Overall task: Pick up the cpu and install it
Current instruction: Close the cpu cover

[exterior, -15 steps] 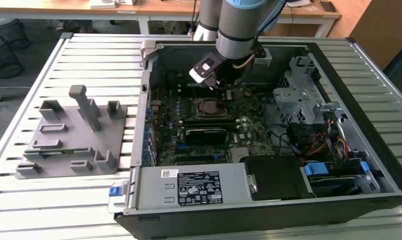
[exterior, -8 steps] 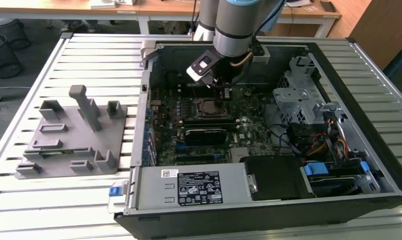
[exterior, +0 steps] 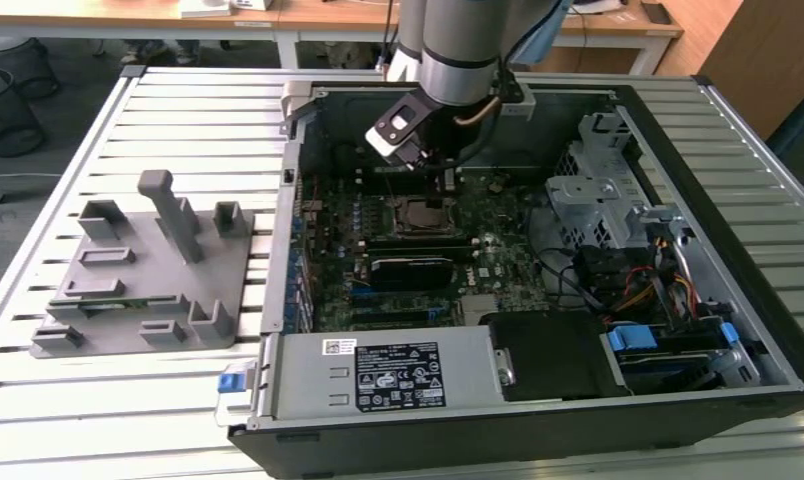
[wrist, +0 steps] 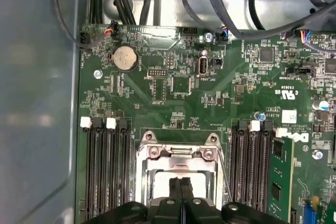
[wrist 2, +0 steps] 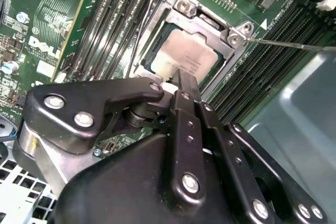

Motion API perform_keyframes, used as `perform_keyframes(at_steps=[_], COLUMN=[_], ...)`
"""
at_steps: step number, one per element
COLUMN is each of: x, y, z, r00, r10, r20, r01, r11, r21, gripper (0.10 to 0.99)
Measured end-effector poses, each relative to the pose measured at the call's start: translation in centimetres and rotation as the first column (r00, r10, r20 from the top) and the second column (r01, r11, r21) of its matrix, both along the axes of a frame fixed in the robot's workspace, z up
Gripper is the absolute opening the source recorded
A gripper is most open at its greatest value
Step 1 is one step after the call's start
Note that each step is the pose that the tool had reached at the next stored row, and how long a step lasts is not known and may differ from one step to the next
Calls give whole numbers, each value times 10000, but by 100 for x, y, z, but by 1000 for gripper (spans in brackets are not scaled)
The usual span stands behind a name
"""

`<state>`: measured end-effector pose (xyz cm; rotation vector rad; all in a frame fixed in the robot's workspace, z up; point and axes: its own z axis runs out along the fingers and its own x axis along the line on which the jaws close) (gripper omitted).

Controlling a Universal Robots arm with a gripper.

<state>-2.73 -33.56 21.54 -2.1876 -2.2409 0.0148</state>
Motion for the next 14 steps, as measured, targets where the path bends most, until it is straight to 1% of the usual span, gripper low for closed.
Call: perform_keyframes(at_steps=[2, 4, 7, 9, 14], x=[-48, -85, -95, -95, -95], y=[0, 0, 0, 0, 0], z=[6, 9, 46, 68, 78], r00=[9999, 9999, 9999, 9998, 9992], r10=[0, 0, 22, 141, 375], r20=[108, 162, 162, 163, 164], r01=[0, 0, -22, -141, -376], r11=[10000, 10000, 10000, 9999, 9993], r21=[-5, -1, -2, -2, 1], gripper=[106, 106, 106, 106, 106])
